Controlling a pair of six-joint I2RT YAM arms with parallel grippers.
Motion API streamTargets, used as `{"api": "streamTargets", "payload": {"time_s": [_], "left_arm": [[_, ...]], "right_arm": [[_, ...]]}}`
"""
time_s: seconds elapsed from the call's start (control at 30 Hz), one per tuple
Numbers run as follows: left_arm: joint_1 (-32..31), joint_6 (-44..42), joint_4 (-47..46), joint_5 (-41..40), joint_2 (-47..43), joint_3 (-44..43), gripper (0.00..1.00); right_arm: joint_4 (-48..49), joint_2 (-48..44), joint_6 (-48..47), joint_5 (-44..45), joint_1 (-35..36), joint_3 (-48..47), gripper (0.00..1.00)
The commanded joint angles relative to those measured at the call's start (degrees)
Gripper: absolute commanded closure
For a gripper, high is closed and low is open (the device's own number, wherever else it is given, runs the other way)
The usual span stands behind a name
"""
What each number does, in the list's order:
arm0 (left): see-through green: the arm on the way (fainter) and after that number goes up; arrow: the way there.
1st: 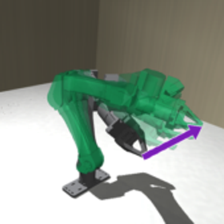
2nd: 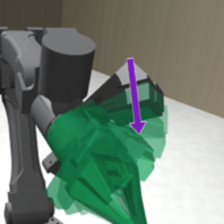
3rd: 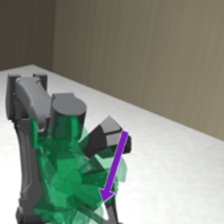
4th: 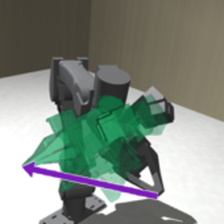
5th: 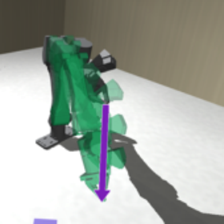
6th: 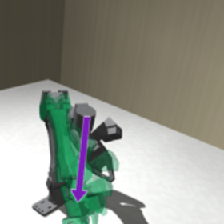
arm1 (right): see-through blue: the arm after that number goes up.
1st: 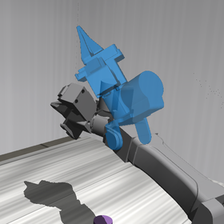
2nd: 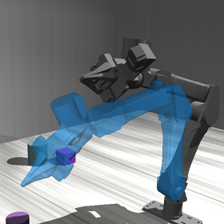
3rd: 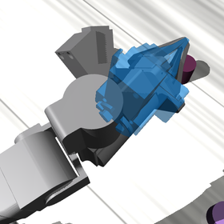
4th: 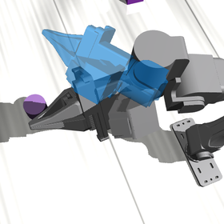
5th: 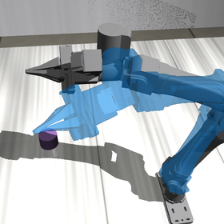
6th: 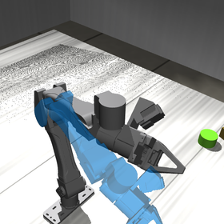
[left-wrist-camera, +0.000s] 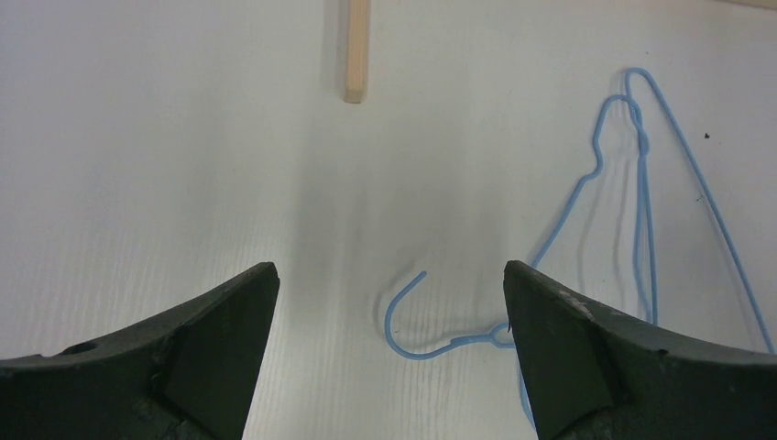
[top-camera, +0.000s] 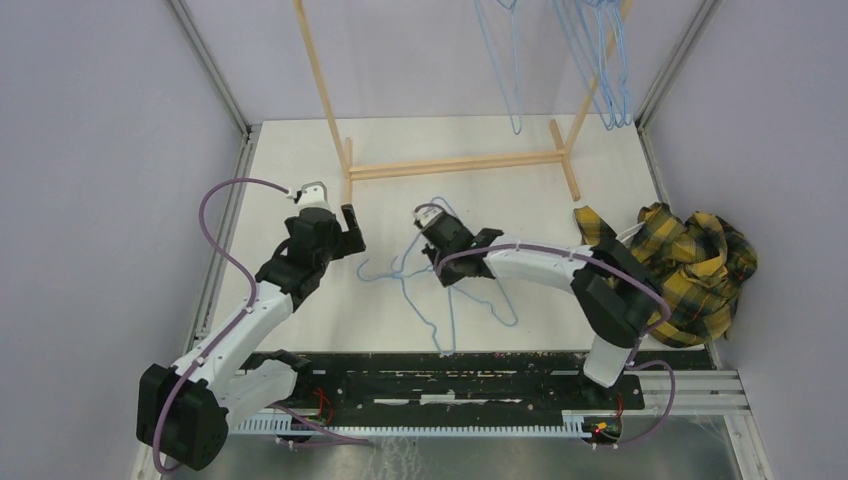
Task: Organize the hangers
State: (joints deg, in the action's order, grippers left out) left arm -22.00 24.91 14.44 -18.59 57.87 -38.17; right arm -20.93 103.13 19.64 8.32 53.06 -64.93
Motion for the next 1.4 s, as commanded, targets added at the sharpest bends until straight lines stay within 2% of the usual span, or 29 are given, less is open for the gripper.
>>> {"api": "streamTargets", "payload": {"time_s": [0.0,0.13,0.27,0.57,0.73,0.83,1.0,1.2,1.37], "left_arm": [[-0.14,2.14,-0.69,-2.28,-2.52,-0.24,0.00],[-0.14,2.28,-0.35,-2.59,-3.05,-0.15,0.00],[-0.15,2.82,-0.48,-2.55,-3.35,0.09,0.01],[-0.14,3.37,-1.06,-1.20,-2.70,0.37,0.00],[-0.14,3.39,-1.38,-0.66,-3.08,0.39,0.00],[-0.14,3.69,-1.68,0.12,-3.03,0.01,0.00],[-0.22,3.86,-1.95,1.63,-2.73,-0.90,0.00],[-0.27,3.04,-1.69,2.18,-2.49,-1.53,0.00],[-0.21,2.69,-1.56,2.33,-1.90,-1.65,0.00]], "right_arm": [[-0.93,-11.14,2.11,-7.13,-6.92,-1.17,0.99],[-1.86,-15.76,3.31,-15.55,-11.95,-2.43,0.99],[-1.97,-19.25,5.42,-18.67,-14.63,-4.23,0.99],[6.22,-18.64,15.16,-28.00,-16.75,-13.31,0.99],[8.27,-13.09,17.53,-28.34,-16.68,-26.43,0.99],[8.28,-6.99,18.85,-29.08,-16.71,-39.24,0.99],[6.72,3.72,19.31,-23.92,-17.33,-59.38,0.99],[11.80,10.07,24.62,-20.91,-19.26,-66.48,0.99],[12.82,12.82,25.18,-16.08,-19.38,-69.09,0.99]]}}
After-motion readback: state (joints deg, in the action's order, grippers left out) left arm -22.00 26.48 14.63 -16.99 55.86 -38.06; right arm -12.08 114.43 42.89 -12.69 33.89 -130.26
